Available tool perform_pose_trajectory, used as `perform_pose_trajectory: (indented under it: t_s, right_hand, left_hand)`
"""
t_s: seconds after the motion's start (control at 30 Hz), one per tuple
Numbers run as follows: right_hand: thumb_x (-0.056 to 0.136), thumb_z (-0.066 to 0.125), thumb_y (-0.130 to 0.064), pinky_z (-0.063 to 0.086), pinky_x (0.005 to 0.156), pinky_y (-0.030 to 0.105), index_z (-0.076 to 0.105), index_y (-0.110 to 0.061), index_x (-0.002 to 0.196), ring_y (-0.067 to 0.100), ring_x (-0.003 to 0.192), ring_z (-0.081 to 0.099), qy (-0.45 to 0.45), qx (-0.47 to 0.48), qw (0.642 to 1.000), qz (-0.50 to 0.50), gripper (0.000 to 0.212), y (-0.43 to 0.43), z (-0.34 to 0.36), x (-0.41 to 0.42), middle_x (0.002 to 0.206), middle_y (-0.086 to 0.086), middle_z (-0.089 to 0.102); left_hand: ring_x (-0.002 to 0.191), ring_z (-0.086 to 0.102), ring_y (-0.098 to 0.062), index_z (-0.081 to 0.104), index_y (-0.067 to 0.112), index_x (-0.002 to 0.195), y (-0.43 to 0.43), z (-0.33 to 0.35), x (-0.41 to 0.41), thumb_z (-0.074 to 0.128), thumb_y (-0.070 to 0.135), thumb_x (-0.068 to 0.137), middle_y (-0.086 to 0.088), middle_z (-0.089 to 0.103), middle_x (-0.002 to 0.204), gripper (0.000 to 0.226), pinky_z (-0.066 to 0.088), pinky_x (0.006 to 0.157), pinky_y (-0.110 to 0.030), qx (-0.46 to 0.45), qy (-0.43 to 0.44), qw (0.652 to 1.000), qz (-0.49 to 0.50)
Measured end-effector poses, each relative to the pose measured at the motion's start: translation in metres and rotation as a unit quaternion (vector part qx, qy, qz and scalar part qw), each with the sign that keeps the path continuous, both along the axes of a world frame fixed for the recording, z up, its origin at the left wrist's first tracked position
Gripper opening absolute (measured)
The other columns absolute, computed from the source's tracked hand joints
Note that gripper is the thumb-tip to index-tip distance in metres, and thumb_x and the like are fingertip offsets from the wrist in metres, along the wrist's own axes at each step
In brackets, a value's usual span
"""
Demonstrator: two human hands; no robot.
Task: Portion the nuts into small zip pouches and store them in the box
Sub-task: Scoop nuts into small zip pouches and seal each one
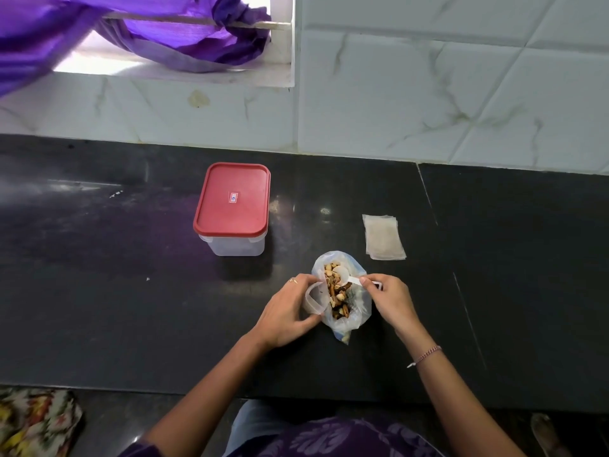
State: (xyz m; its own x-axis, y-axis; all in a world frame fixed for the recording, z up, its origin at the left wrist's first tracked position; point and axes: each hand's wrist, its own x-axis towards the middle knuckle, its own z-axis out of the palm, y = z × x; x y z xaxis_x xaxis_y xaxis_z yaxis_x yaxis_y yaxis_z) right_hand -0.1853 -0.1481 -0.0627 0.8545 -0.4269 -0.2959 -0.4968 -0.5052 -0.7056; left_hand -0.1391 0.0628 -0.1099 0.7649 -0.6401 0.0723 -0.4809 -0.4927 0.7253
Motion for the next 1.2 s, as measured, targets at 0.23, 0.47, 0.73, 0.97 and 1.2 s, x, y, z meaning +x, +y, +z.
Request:
perform_pose_trajectory:
  t_s: [0.23,0.47,0.73,0.97,1.2]
  right_hand:
    - [0.095,0.055,-0.027,0.044,0.072,0.02,0.065,-0.012,0.119,0.01,0.1,0.055,-0.006,0.062,0.997,-0.038,0.03,-0.001,-0.001,-0.001,0.118,0.003,0.064]
    - [0.095,0.055,-0.024,0.04,0.063,0.02,0.067,-0.015,0.113,0.006,0.08,0.052,-0.001,0.188,0.974,-0.129,0.023,-0.003,0.004,-0.005,0.085,-0.004,0.059]
    - [0.095,0.055,-0.024,0.037,0.053,0.017,0.068,-0.019,0.101,0.004,0.062,0.046,-0.018,0.329,0.928,-0.175,0.015,0.001,0.017,-0.019,0.067,-0.002,0.047]
    - [0.093,0.058,-0.022,0.039,0.045,0.011,0.068,-0.016,0.104,-0.003,0.047,0.051,-0.064,0.325,0.939,-0.089,0.017,0.018,0.048,-0.025,0.059,-0.007,0.051]
    - [0.091,0.06,-0.029,0.054,0.069,0.019,0.07,-0.02,0.108,0.003,0.081,0.063,-0.146,-0.084,0.983,0.069,0.022,0.046,0.06,-0.024,0.095,-0.009,0.068]
  left_hand:
    - [0.105,0.052,0.0,0.046,0.03,0.124,-0.007,-0.005,-0.006,0.067,0.043,0.081,0.018,0.052,0.117,0.049,0.05,0.085,-0.026,-0.022,-0.009,0.999,0.031]
    - [0.105,0.057,-0.003,0.05,0.031,0.122,-0.01,-0.002,-0.01,0.067,0.043,0.083,0.019,0.057,0.114,0.044,0.052,0.085,-0.028,-0.092,0.059,0.992,0.058]
    - [0.106,0.047,-0.001,0.045,0.019,0.13,-0.005,0.005,-0.001,0.05,0.059,0.081,0.007,0.053,0.124,0.064,0.041,0.097,-0.028,-0.036,-0.02,0.995,0.089]
    - [0.111,0.048,-0.007,0.042,0.018,0.129,-0.005,0.011,0.014,0.049,0.055,0.084,0.003,0.053,0.123,0.058,0.03,0.103,-0.026,0.031,-0.109,0.992,0.062]
    - [0.106,0.052,-0.007,0.044,0.018,0.126,-0.012,0.019,0.014,0.043,0.053,0.087,0.005,0.056,0.118,0.053,0.031,0.103,-0.029,0.016,-0.13,0.99,0.052]
